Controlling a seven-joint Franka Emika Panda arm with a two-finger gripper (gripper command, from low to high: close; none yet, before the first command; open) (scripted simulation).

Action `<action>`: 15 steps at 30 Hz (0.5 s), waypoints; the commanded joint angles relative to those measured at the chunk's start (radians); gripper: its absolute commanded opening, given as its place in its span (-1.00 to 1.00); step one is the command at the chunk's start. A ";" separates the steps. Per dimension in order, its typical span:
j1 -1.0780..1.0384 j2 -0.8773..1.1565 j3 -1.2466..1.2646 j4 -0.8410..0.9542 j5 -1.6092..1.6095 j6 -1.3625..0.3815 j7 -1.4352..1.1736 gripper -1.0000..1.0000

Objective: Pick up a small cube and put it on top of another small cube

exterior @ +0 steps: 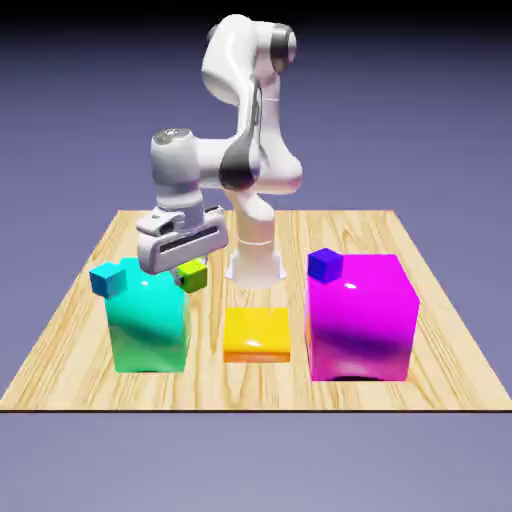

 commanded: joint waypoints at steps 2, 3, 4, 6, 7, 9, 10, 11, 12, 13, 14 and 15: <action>-0.008 -0.049 -0.016 -0.021 -0.026 -0.016 0.088 -1.00; -0.013 -0.074 -0.024 -0.031 -0.038 -0.025 0.132 -1.00; -0.017 -0.099 -0.032 -0.041 -0.050 -0.034 0.175 -1.00; -0.025 -0.148 -0.048 -0.062 -0.074 -0.051 0.262 -1.00; -0.030 -0.173 -0.055 -0.072 -0.086 -0.059 0.306 -1.00; -0.038 -0.223 -0.071 -0.092 -0.110 -0.077 0.393 -1.00; -0.042 -0.247 -0.079 -0.103 -0.122 -0.085 0.436 -1.00; -0.046 -0.272 -0.087 -0.113 -0.134 -0.094 0.480 -1.00; -0.051 -0.297 -0.095 -0.123 -0.146 -0.103 0.523 -1.00; -0.055 -0.321 -0.103 -0.134 -0.158 -0.111 0.567 -1.00; -0.059 -0.346 -0.111 -0.144 -0.170 -0.120 0.610 -1.00; -0.063 -0.371 -0.119 -0.154 -0.182 -0.128 0.654 -1.00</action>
